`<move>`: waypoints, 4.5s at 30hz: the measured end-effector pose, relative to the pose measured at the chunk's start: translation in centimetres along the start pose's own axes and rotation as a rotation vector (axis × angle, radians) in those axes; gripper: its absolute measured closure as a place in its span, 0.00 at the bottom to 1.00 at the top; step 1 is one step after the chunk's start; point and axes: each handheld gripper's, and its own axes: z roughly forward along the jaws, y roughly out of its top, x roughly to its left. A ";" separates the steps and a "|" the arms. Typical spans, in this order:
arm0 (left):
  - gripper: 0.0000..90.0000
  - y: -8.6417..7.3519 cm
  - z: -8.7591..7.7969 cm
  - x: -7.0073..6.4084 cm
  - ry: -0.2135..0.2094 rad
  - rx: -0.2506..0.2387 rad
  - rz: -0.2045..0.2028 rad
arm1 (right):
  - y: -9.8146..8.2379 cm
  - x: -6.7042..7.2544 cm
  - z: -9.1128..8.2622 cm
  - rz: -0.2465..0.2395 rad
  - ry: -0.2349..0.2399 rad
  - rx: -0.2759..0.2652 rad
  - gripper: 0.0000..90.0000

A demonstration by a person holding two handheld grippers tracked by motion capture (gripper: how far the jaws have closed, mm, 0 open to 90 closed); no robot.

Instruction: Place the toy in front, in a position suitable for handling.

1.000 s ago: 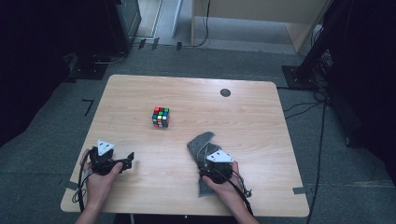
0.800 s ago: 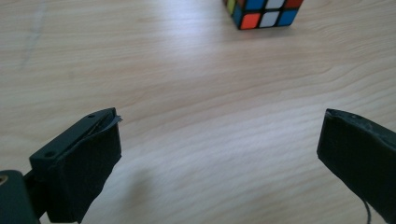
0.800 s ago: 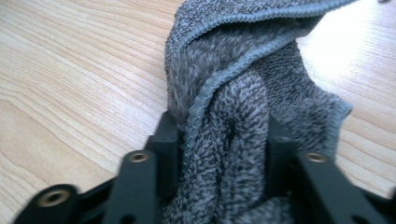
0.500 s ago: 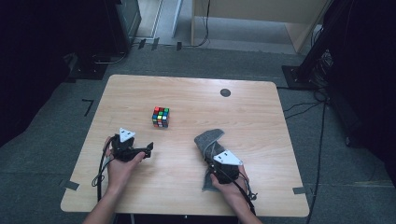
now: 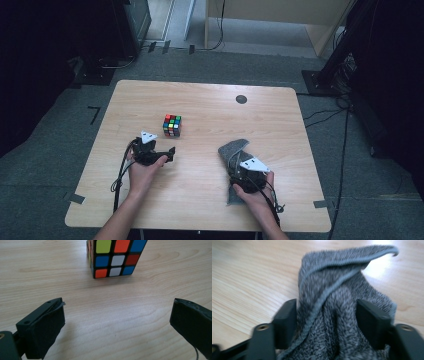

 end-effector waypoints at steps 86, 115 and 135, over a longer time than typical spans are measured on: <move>0.38 -3.0 -6.5 -10.3 -0.367 -0.081 0.537 | 4.1 4.4 -3.9 -0.024 0.403 -0.224 0.82; 0.38 -2.7 -6.6 -10.1 -0.315 -0.100 0.512 | 4.1 5.2 -4.3 -0.020 0.377 -0.234 0.82; 0.38 -2.6 -6.7 -9.8 -0.305 -0.104 0.500 | 4.0 6.0 -4.0 -0.088 0.297 -0.274 0.82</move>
